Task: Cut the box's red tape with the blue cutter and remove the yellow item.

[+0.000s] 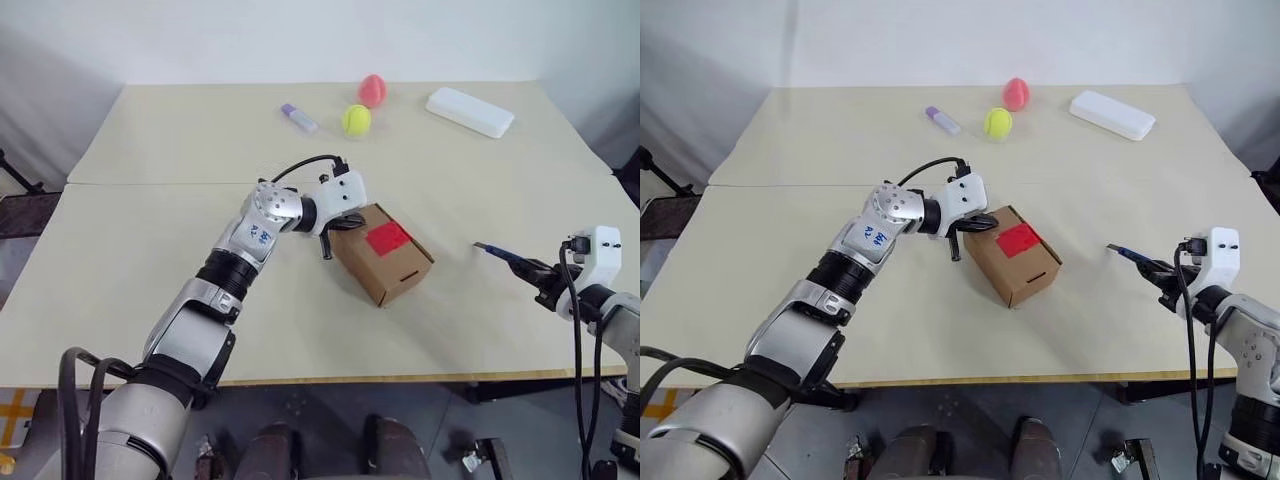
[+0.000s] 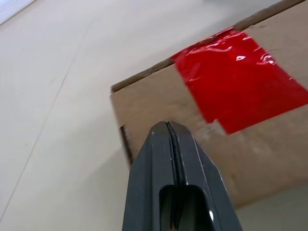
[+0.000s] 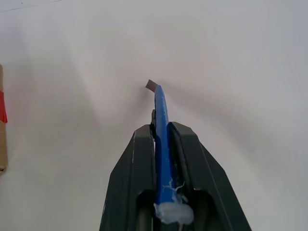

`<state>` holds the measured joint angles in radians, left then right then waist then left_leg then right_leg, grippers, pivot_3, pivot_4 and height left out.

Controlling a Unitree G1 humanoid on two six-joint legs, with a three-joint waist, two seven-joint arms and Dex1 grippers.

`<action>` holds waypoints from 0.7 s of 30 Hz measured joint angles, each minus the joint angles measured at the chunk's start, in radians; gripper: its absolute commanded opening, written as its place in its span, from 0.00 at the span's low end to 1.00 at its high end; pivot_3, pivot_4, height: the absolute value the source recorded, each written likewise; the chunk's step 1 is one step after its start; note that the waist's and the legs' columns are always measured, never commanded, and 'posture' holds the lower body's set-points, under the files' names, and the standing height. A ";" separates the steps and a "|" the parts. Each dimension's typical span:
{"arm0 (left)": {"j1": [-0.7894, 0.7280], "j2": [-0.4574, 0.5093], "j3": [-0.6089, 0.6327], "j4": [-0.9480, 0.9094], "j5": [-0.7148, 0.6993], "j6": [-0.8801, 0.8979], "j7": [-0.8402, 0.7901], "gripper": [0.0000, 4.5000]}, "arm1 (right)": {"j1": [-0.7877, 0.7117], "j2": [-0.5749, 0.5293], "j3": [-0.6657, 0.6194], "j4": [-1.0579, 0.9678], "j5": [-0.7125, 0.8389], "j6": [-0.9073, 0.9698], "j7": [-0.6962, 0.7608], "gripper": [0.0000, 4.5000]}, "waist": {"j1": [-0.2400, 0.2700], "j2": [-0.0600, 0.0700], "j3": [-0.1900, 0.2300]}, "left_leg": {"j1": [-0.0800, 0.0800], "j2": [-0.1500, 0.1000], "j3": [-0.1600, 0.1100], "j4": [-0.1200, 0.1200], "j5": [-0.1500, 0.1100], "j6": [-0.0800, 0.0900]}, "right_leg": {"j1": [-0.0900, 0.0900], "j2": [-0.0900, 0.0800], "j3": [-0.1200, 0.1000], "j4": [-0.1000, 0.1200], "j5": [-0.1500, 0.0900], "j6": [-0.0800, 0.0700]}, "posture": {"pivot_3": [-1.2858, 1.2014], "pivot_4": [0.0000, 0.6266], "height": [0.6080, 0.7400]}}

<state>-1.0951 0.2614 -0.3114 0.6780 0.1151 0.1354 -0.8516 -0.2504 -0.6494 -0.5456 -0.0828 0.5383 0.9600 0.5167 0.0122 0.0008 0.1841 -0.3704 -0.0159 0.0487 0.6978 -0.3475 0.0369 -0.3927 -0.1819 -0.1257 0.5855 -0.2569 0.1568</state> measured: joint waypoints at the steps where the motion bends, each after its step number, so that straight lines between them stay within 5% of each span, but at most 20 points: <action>1: 0.000 0.018 0.012 -0.004 -0.004 0.014 -0.006 0.00 | 0.001 -0.007 0.000 0.001 0.002 0.000 0.000 0.11 | 0.001 0.000 0.000 | -0.001 0.000 0.000 0.000 0.000 0.000 | -0.001 0.000 0.000 0.000 0.000 0.000 | 0.52 0.24 1.00; 10: 0.022 0.209 0.121 -0.161 -0.069 0.211 -0.107 0.00 | -0.005 -0.129 -0.011 -0.009 0.009 0.028 -0.005 0.16 | 0.013 0.002 0.001 | -0.006 -0.004 -0.002 -0.002 -0.001 0.000 | -0.005 0.000 -0.006 -0.001 0.000 0.001 | 0.52 0.24 1.00; 15: 0.058 0.223 0.124 -0.200 -0.070 0.245 -0.110 0.00 | -0.024 -0.130 -0.001 0.015 0.018 0.032 0.006 0.39 | 0.015 0.002 0.001 | -0.008 -0.005 -0.002 -0.003 -0.001 0.000 | -0.005 0.000 -0.007 -0.002 0.001 0.002 | 0.52 0.24 1.00; 21: 0.069 0.199 0.120 -0.240 -0.070 0.266 -0.094 0.00 | -0.058 -0.130 0.054 0.024 0.011 -0.001 0.012 0.39 | 0.013 0.002 0.002 | -0.007 -0.005 -0.001 -0.003 -0.001 0.000 | -0.005 0.000 -0.007 -0.002 0.001 0.002 | 0.52 0.24 1.00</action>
<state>-1.0258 0.4605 -0.1912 0.4383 0.0448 0.4010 -0.9457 -0.3081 -0.7794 -0.4914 -0.0586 0.5494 0.9585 0.5285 0.0248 0.0025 0.1856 -0.3778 -0.0208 0.0476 0.6953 -0.3485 0.0369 -0.3976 -0.1814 -0.1326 0.5833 -0.2562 0.1586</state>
